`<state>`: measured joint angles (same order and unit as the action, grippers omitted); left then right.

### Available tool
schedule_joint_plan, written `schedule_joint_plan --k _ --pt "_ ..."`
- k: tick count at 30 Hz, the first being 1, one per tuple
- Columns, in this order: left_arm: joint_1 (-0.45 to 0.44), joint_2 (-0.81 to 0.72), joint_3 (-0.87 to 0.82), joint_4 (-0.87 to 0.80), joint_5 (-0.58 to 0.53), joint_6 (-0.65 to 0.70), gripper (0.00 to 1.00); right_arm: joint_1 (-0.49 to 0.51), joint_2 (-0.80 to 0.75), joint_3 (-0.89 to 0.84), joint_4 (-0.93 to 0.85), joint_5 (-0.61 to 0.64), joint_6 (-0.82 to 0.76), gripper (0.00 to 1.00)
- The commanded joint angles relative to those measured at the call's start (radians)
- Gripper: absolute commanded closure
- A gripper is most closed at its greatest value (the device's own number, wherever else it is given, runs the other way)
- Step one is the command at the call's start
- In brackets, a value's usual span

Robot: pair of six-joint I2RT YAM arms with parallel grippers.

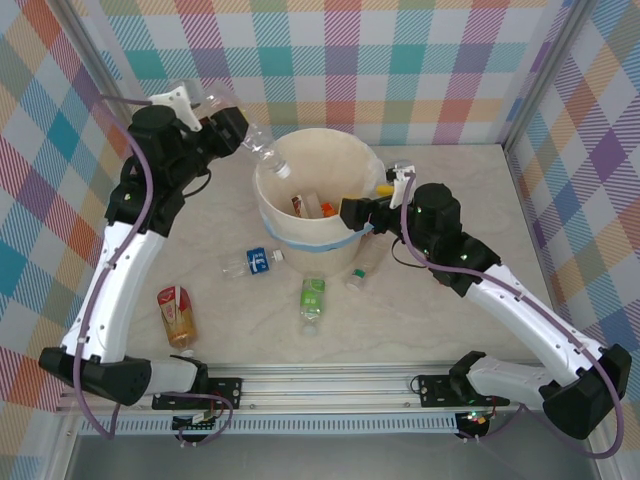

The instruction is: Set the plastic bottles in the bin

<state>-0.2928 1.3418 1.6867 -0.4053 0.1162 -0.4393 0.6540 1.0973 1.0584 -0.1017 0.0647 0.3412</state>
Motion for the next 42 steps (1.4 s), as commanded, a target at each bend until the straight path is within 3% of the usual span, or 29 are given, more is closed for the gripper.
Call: schedule_joint_plan --k 1,4,12,20,28,37,42 --pt "-0.04 0.061 0.054 0.004 0.038 0.04 0.52 -0.001 -0.02 0.034 -0.065 0.04 0.027 0.0" --pt "-0.076 0.104 0.024 0.047 0.035 -0.002 0.52 -0.005 -0.004 0.057 -0.139 0.055 0.039 0.0" --pt "-0.173 0.268 0.071 0.03 0.025 -0.022 0.52 -0.062 -0.021 0.004 -0.137 0.02 0.138 0.0" --pt "-0.213 0.409 0.146 -0.063 0.019 -0.038 0.52 -0.198 -0.057 -0.083 -0.087 -0.155 0.273 0.0" --pt "-0.25 0.509 0.175 -0.118 0.034 -0.1 0.48 -0.256 -0.076 -0.132 -0.079 -0.187 0.318 0.0" --pt "-0.261 0.525 0.152 -0.144 0.069 -0.11 0.15 -0.319 -0.092 -0.179 -0.083 -0.17 0.361 0.0" --pt "-0.261 0.461 0.105 -0.115 0.086 -0.098 0.03 -0.353 -0.106 -0.197 -0.127 -0.122 0.337 0.0"
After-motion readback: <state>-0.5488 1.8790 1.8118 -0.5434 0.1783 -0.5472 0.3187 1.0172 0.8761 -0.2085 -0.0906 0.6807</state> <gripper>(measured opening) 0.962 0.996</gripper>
